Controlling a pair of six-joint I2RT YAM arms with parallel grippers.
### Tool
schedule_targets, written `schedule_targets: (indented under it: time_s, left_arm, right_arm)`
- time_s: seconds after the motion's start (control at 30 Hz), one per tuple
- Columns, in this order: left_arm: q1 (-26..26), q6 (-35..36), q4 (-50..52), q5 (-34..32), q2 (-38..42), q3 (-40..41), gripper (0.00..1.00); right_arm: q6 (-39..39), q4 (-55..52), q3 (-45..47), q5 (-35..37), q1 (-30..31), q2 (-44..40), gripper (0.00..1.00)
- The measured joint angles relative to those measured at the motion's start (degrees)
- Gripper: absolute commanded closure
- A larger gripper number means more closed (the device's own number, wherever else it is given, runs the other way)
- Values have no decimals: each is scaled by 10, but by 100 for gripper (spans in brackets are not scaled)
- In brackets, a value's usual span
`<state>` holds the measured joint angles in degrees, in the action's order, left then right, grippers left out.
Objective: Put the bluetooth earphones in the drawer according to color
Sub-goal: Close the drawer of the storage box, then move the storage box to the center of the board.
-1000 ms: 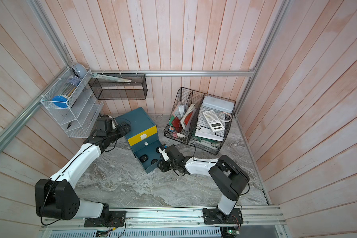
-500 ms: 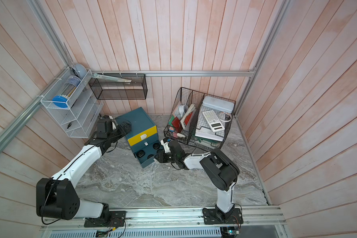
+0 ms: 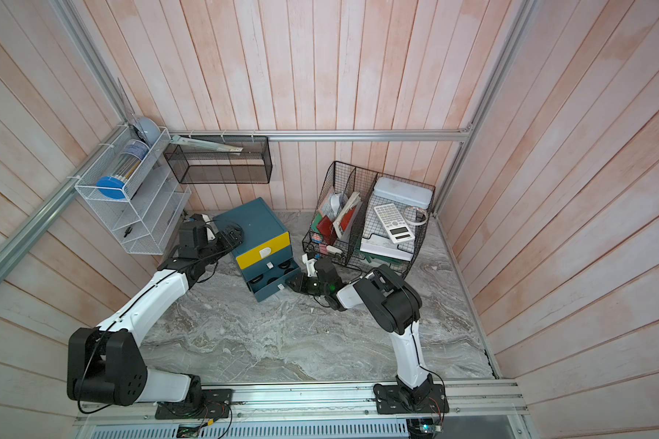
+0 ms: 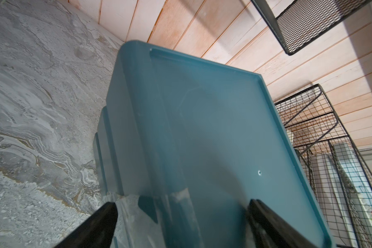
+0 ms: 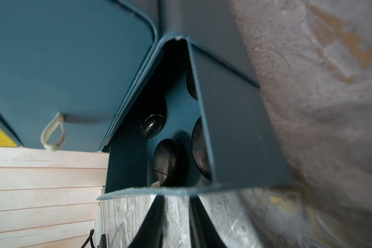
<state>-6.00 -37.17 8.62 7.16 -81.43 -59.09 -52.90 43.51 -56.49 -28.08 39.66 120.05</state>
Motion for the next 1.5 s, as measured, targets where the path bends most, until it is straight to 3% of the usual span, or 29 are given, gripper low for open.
schedule_targets:
  time_s: [0.23, 0.7, 0.97, 1.13, 1.33, 1.5]
  left_arm:
    - [0, -2, -7, 6, 0, 4, 0]
    - [0, -6, -14, 19, 2, 10, 0]
    - [0, -8, -9, 20, 7, 12, 0]
    - [-1, -7, 29, 13, 28, 11, 0]
    - [-2, 1, 101, -10, 40, -18, 0]
    - [-1, -35, 105, 17, 59, -22, 0]
  right_arm:
    - [-24, -8, -64, 17, 0, 28, 75]
    - [-53, -7, -89, 25, -1, 53, 74]
    - [-36, -4, -40, 49, 0, 28, 71]
    - [11, -42, 13, 50, -3, -58, 61]
    - [86, -101, 5, 20, -20, -144, 34]
    - [156, -194, -45, -8, -26, -170, 19]
